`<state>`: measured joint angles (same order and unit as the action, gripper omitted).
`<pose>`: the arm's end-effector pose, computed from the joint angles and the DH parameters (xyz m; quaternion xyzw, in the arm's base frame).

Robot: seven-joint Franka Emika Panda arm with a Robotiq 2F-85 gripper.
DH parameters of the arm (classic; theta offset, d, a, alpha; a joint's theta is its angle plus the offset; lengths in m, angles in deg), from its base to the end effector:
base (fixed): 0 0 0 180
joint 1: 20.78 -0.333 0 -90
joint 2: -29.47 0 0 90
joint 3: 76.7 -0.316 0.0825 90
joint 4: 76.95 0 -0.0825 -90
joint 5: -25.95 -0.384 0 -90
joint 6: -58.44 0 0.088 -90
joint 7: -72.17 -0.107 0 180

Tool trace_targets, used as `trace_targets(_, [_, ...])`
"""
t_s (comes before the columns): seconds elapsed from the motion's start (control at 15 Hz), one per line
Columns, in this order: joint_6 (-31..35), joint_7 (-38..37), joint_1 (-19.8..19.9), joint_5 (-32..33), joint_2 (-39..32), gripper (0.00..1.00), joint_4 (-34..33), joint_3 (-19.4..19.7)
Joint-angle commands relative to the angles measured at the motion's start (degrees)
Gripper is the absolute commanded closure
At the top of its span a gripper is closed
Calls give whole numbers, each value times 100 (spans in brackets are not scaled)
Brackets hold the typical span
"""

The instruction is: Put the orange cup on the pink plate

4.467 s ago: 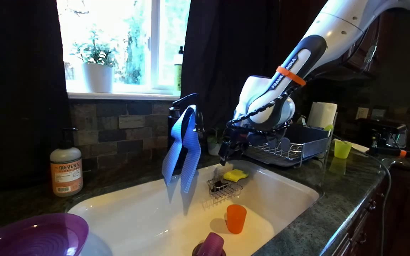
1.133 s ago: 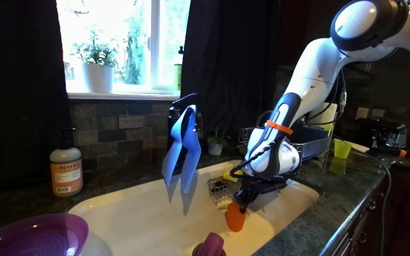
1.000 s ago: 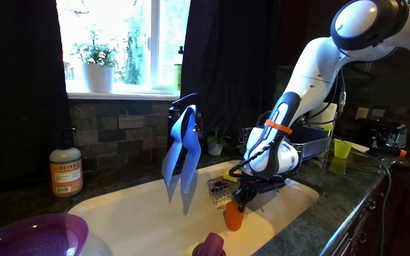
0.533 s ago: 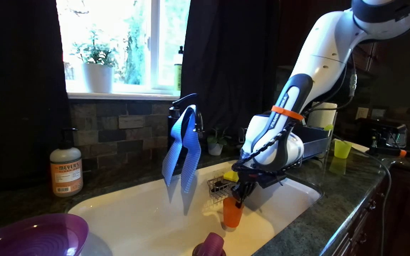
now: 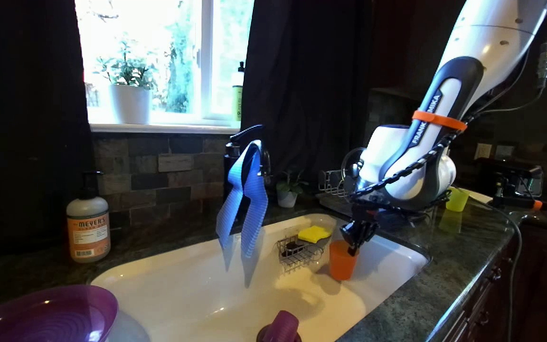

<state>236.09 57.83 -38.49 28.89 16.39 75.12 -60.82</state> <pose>0.4401 0.0125 0.1904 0.9902 -0.0761 0.1160 0.0182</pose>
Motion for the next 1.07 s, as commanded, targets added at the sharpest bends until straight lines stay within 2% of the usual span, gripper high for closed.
trace_targets(0.0, [186,-1157,-926,1344,428,99,86,1580])
trace_targets(0.2, [91,-2167,-1772,2843,338,99,-613,2972])
trace_targets(0.4, [-330,-3274,-3012,4311,435,99,-1304,4360])
trace_targets(0.47, [-534,-3548,-3405,4779,509,99,-1506,4668])
trace_targets(0.53, [-800,-3728,-3717,5262,679,99,-1652,4833])
trace_targets(0.67, [-1431,-3926,-4207,6011,1120,99,-1850,4856])
trace_targets(0.87, [-2622,-4374,-4743,6918,1846,99,-2028,4503])
trace_targets(1.0, [-3589,-5097,-4912,7557,2250,99,-2075,4058])
